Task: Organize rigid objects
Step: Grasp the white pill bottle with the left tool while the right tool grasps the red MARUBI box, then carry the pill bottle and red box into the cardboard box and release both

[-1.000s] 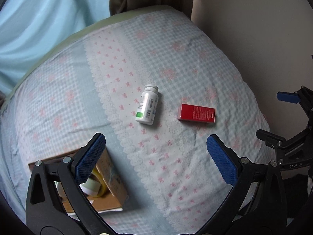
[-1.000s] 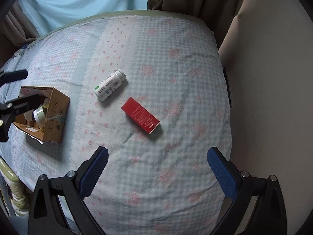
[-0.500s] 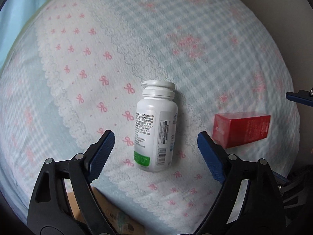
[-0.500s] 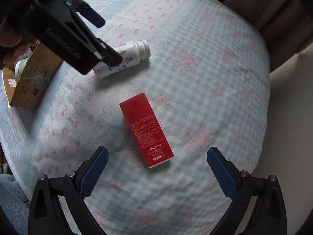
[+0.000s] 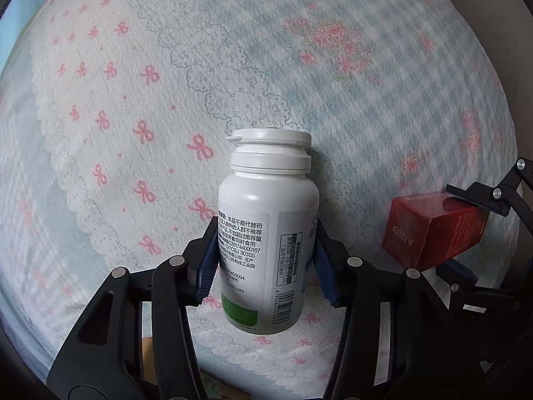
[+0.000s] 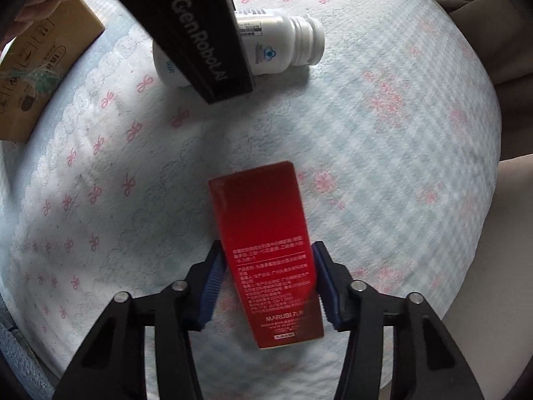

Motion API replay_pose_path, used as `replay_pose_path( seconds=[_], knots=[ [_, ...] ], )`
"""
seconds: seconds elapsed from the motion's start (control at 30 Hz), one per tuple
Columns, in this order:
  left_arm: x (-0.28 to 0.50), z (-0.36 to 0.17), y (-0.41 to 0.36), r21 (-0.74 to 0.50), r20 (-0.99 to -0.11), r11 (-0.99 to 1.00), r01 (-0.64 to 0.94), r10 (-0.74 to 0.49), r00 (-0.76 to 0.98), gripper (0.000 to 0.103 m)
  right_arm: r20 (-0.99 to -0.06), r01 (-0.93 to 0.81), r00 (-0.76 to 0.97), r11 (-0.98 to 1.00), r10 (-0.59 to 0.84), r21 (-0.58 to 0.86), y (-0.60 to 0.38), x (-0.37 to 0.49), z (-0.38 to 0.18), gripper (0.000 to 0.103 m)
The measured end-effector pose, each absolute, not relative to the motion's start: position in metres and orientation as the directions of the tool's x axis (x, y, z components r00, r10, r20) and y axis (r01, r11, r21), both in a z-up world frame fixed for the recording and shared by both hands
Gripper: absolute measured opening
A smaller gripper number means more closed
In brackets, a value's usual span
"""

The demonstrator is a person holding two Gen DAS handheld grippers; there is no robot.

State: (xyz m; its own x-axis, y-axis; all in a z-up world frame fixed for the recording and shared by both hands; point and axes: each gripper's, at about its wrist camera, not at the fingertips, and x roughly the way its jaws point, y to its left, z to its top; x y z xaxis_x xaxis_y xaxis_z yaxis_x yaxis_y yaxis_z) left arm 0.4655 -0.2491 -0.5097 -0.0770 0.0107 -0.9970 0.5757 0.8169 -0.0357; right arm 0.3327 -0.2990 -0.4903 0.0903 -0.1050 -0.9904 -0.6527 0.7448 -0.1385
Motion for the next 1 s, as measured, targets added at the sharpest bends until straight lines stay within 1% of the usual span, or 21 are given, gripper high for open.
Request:
replay_pose_path(
  seconds=[0.2,0.3,0.47,0.63,0.73,0.83,1.0],
  knots=[
    [0.460,-0.506,-0.259,-0.019,-0.999,0.828,0.561,0.010,-0.048,0.047,-0.987,-0.659,0.102,0.735,-0.120,-0.158,-0.294,0.329,-0.492,0.041],
    [0.451,-0.488,-0.257,-0.017,-1.000,0.836,0.548,-0.005,-0.024,0.047,-0.989,-0.629,0.101,0.763,-0.106,-0.146,-0.296,0.323,-0.487,0.041],
    [0.438,-0.453,-0.247,-0.030,-0.999,0.853,0.521,-0.041,0.010,0.047,-0.989,-0.591,0.110,0.794,-0.094,-0.141,-0.304,0.317,-0.460,0.041],
    [0.418,-0.402,-0.232,-0.034,-0.994,0.869,0.494,-0.080,0.071,0.047,-0.990,-0.514,0.138,0.851,-0.043,-0.109,-0.313,0.310,-0.421,0.041],
    [0.401,-0.370,-0.217,-0.059,-0.989,0.885,0.462,-0.116,0.097,0.047,-0.988,-0.451,0.157,0.888,-0.015,-0.085,-0.318,0.302,-0.390,0.041],
    [0.380,-0.340,-0.200,-0.076,-0.982,0.902,0.424,-0.141,0.124,0.047,-0.982,-0.427,0.188,0.901,0.009,-0.073,-0.314,0.292,-0.357,0.041],
    [0.346,-0.290,-0.163,-0.081,-0.968,0.927,0.367,-0.161,0.193,0.047,-0.968,-0.349,0.222,0.937,0.114,0.031,-0.312,0.272,-0.303,0.041]
  ],
)
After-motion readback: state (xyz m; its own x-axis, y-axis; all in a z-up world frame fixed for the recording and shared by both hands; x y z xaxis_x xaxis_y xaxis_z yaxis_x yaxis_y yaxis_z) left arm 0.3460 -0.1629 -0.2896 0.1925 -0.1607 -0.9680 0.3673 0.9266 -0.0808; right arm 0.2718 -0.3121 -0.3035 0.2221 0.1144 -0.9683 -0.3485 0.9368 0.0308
